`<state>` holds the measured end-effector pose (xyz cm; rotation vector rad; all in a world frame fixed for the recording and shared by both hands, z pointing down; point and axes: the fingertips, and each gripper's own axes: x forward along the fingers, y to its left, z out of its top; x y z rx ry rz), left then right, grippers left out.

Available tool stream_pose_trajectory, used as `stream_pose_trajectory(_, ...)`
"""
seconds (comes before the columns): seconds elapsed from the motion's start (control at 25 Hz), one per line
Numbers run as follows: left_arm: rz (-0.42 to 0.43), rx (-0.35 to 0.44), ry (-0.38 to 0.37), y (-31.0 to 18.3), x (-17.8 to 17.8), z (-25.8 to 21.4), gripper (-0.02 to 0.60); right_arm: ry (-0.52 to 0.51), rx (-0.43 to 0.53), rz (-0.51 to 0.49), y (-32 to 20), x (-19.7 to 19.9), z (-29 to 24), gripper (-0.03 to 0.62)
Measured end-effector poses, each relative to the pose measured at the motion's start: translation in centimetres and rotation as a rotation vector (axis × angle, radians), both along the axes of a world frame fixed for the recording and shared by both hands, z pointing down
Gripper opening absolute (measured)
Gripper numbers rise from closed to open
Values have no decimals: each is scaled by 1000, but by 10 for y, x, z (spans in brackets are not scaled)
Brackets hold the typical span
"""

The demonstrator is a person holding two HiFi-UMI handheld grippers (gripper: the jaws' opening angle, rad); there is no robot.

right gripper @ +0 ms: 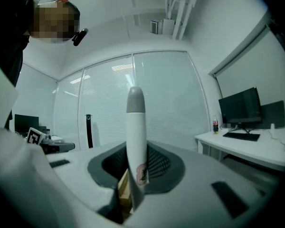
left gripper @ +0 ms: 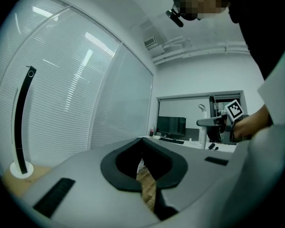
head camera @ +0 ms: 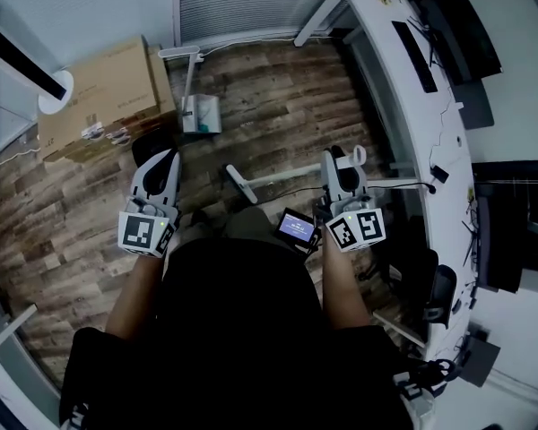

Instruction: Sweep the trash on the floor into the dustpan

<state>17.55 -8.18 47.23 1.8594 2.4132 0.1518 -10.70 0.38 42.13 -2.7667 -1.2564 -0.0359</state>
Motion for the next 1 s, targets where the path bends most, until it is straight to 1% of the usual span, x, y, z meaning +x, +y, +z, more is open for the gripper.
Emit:
stream_pose_trajectory(0.08,-8,9,20,-2,-8,0,-5,-3,7,-17,-2,-2,7,80)
stream_pose_trajectory(0.16,-12,5,25,-4,-18,-5,-5,-7,15,-37,-5,-4,14,80)
stream_pose_trajectory(0.24,-26,-8,9,-4,-24,-15,-5,-15,12,-68,-8,-2,15,80)
stream_pose_trajectory(0.36,-42,-23,-13,1,-36,-28,-5,-31,-15,-141,-12,-1,8,80)
stream_pose_trajectory(0.44,-28,-17,13,1,-50,-30,-5,-30,-38,-186,-21,-5,4,78)
stream_pose_trajectory(0.52,-13,-4,42,0,-63,-29,-5,-29,-50,-210,-31,-14,4,79)
stream_pose_trajectory(0.68,-14,-17,55,0,-91,-37,-5,-34,-64,-217,-34,-43,7,79)
stream_pose_trajectory(1.0,14,1,73,-10,-128,-33,-5,-29,-63,-162,-32,-81,14,80)
